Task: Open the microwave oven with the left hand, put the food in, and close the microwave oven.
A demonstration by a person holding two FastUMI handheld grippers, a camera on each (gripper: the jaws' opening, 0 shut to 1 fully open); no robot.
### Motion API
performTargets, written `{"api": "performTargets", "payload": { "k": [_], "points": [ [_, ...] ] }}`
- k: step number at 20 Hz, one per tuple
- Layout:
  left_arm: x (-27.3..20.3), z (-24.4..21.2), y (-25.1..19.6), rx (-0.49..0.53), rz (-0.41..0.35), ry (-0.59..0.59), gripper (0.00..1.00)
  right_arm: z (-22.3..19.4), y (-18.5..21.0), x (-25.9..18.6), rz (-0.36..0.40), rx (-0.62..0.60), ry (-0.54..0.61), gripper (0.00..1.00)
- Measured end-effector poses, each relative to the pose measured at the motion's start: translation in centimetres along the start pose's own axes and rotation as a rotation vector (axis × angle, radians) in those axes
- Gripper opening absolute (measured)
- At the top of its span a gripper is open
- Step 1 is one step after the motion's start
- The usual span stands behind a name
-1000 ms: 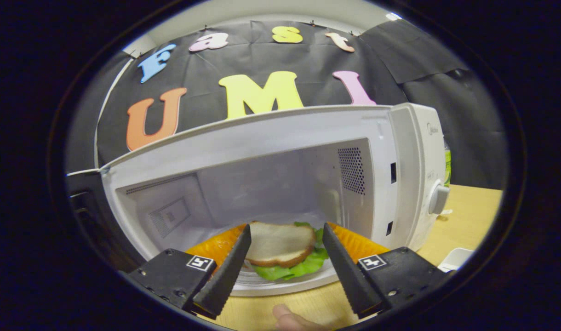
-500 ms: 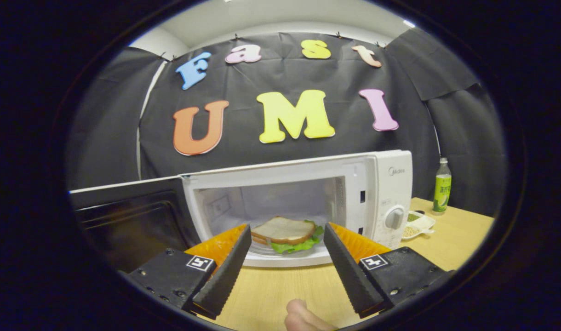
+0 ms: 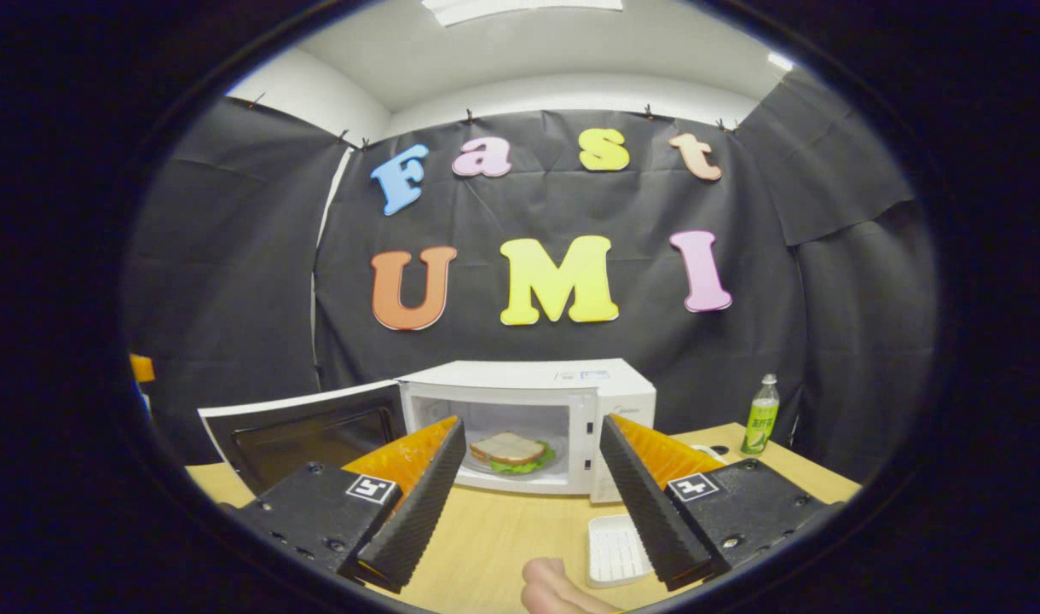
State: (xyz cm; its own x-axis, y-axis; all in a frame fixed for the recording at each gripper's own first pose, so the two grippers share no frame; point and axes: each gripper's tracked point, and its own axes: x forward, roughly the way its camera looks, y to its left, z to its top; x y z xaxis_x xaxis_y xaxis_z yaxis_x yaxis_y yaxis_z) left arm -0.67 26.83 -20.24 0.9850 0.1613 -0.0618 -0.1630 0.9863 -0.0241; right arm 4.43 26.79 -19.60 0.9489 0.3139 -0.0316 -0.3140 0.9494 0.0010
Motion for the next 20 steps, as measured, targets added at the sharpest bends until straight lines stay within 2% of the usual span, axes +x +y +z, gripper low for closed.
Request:
{"api": "performTargets", "payload": {
  "k": [1, 2, 3, 4, 5, 6, 7, 8, 9, 10, 13, 14, 15, 16, 17, 20],
  "points": [
    [0.5, -0.7, -0.8, 0.0, -0.051, 0.001, 0.02, 0.7, -0.6, -1.3, 0.0, -0.009, 0.008, 0.91],
    [1.1, -1.2, -1.6, -0.014, -0.094, -0.001, 0.0, 1.4, -1.7, -2.5, -0.016, -0.011, 0.007, 1.0],
    [2.1, -2.0, -1.7, -0.039, -0.101, 0.021, 0.02, 2.3, -2.3, -3.6, -0.016, -0.015, 0.001, 0.92],
    [3.0, -3.2, -1.0, -0.072, -0.1, 0.038, 0.02, 3.0, -2.5, -4.7, -0.009, -0.016, -0.007, 1.0],
    [3.8, -3.8, -0.9, -0.102, -0.109, 0.042, 0.0, 3.5, -3.0, -5.8, -0.008, -0.018, -0.015, 0.91],
    [4.5, -4.4, -0.9, -0.124, -0.115, 0.04, 0.0, 4.0, -3.6, -6.8, -0.009, -0.023, -0.022, 1.0],
    [5.2, -5.3, -0.7, -0.129, -0.111, 0.042, 0.02, 4.3, -4.0, -7.6, -0.007, -0.032, -0.027, 0.91],
    [6.1, -6.1, -0.4, -0.121, -0.103, 0.044, 0.03, 4.4, -4.2, -8.3, 0.0, -0.047, -0.024, 0.91],
    [7.3, -7.2, -0.2, -0.108, -0.096, 0.052, 0.0, 4.4, -4.5, -8.9, 0.003, -0.061, -0.017, 1.0],
    [7.5, -7.9, -0.8, -0.099, -0.106, 0.064, 0.0, 4.5, -5.0, -9.3, 0.003, -0.068, -0.014, 0.91],
    [8.3, -9.2, -3.5, -0.059, -0.149, 0.065, 0.0, 4.5, -6.1, -10.6, 0.008, -0.06, -0.001, 0.92],
    [8.6, -9.4, -4.6, -0.055, -0.164, 0.068, 0.0, 4.6, -6.5, -11.1, 0.009, -0.053, -0.003, 1.0],
    [9.2, -9.6, -4.5, -0.033, -0.142, 0.055, 0.0, 4.8, -7.0, -11.7, 0.005, -0.046, -0.011, 1.0],
    [8.7, -9.8, -5.4, -0.037, -0.158, 0.065, 0.0, 5.0, -7.7, -12.2, -0.005, -0.041, -0.015, 1.0],
    [8.5, -9.9, -6.7, -0.063, -0.192, 0.066, 0.0, 5.1, -8.3, -12.6, -0.016, -0.036, -0.018, 0.91],
    [8.2, -9.9, -10.1, -0.115, -0.262, 0.06, 0.0, 5.1, -9.4, -13.2, -0.029, -0.033, -0.01, 0.91]
  ]
}}
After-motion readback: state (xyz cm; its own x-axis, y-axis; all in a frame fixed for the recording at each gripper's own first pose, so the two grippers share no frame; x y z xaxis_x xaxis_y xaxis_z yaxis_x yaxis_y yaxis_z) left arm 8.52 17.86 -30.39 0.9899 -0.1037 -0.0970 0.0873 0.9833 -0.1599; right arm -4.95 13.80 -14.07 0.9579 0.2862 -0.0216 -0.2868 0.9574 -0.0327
